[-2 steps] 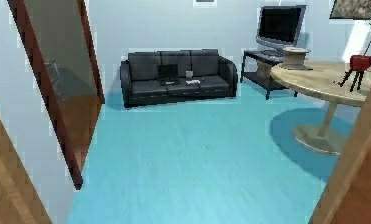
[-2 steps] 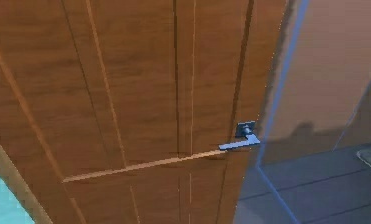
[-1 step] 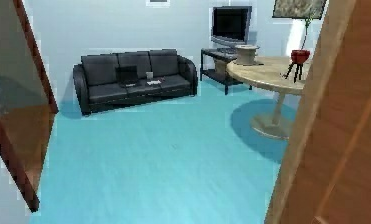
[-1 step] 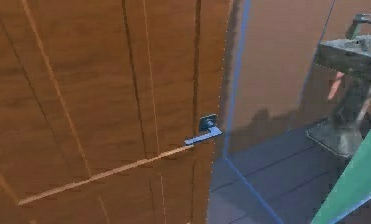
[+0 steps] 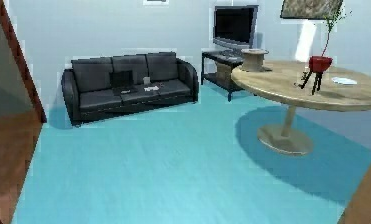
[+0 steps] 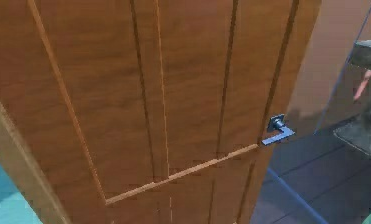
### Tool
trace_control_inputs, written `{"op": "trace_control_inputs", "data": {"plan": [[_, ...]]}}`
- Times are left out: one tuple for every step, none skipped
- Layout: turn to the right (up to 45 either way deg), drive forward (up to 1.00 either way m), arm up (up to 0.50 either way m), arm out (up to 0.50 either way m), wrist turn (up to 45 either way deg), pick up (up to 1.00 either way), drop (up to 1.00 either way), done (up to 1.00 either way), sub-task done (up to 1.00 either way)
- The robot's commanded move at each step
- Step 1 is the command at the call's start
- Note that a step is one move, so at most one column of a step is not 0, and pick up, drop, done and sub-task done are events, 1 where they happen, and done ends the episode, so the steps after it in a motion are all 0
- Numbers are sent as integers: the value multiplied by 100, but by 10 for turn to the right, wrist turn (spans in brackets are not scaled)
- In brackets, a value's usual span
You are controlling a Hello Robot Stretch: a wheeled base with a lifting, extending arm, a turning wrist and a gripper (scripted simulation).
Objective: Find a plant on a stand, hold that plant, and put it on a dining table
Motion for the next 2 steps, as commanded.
{"op": "trace_control_inputs", "data": {"plan": [[-210,0,0,0,0,0,0,0,0],[0,20,0,0,0,0,0,0,0]]}}
